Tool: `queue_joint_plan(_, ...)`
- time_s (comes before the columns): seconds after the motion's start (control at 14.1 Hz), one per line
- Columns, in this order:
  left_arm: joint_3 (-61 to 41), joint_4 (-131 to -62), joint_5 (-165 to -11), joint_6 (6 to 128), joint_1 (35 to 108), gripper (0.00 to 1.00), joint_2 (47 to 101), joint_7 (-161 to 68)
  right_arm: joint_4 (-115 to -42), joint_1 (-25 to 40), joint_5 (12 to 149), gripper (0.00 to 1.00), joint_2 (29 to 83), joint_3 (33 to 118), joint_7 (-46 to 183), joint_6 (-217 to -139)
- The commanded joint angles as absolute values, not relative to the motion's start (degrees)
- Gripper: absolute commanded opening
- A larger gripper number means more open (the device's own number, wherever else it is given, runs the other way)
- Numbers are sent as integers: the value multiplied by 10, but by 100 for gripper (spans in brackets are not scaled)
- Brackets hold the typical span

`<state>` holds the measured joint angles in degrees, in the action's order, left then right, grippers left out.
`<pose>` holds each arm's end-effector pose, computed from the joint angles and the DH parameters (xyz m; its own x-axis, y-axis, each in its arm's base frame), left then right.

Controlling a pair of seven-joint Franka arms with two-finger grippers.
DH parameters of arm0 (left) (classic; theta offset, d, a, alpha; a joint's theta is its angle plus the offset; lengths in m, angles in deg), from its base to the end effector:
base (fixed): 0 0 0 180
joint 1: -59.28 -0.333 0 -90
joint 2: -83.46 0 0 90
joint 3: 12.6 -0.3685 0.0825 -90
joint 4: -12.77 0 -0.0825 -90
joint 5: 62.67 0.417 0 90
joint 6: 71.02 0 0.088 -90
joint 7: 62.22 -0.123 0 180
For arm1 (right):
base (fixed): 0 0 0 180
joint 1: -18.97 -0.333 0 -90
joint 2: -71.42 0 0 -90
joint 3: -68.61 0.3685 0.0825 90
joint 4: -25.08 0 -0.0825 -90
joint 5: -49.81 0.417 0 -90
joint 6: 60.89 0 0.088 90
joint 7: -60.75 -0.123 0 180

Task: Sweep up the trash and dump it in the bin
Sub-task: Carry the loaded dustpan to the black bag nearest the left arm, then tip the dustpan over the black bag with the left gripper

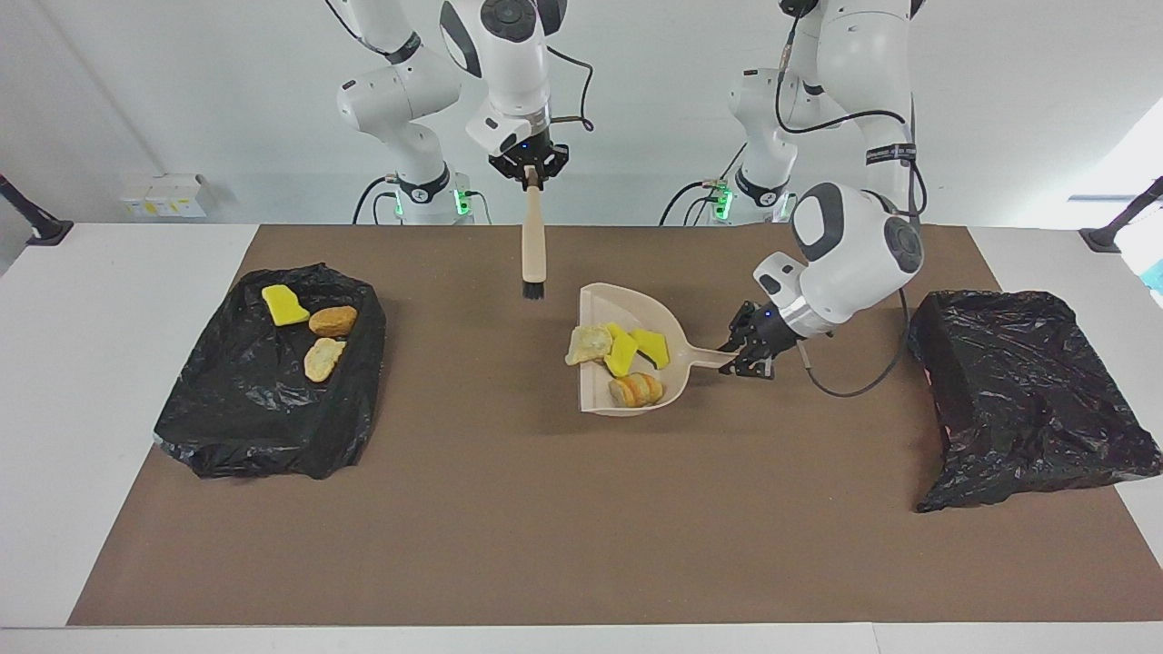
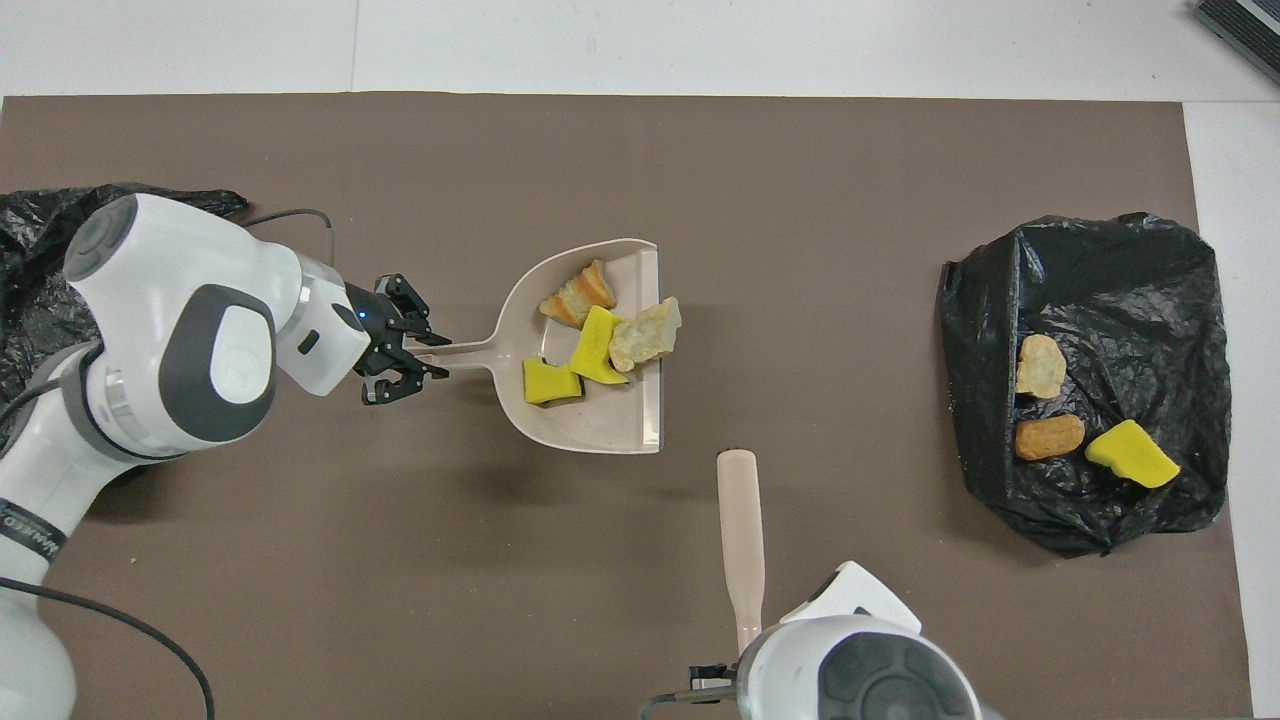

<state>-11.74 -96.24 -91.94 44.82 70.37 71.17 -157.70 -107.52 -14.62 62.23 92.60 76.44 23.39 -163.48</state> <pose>0.6178 -0.1665 0.4066 -0.0264 -0.9013 0.4323 -0.9917 0.0782 0.1025 0.3068 0.3050 0.4955 0.9759 -0.0033 -0.2183 -0.0088 -0.9997 -0.0242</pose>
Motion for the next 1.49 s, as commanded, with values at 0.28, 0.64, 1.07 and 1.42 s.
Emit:
queue_joint_plan(0.28, -115, -833, -874, 296, 587, 0, 671, -1671, -1107, -234, 652, 0, 848, 764, 146, -1782)
queue_joint_plan(0.64, -117, -769, -809, 255, 505, 0, 660, -1736, -1113, -265, 652, 0, 809, 764, 166, -1820)
queue_joint_plan(1.07, -118, -706, -745, 220, 381, 0, 636, -1831, -1138, -251, 652, 0, 801, 763, 192, -1829)
queue_joint_plan(1.42, -119, -675, -696, 221, 298, 0, 627, -1844, -1137, -240, 652, 0, 787, 763, 193, -1846)
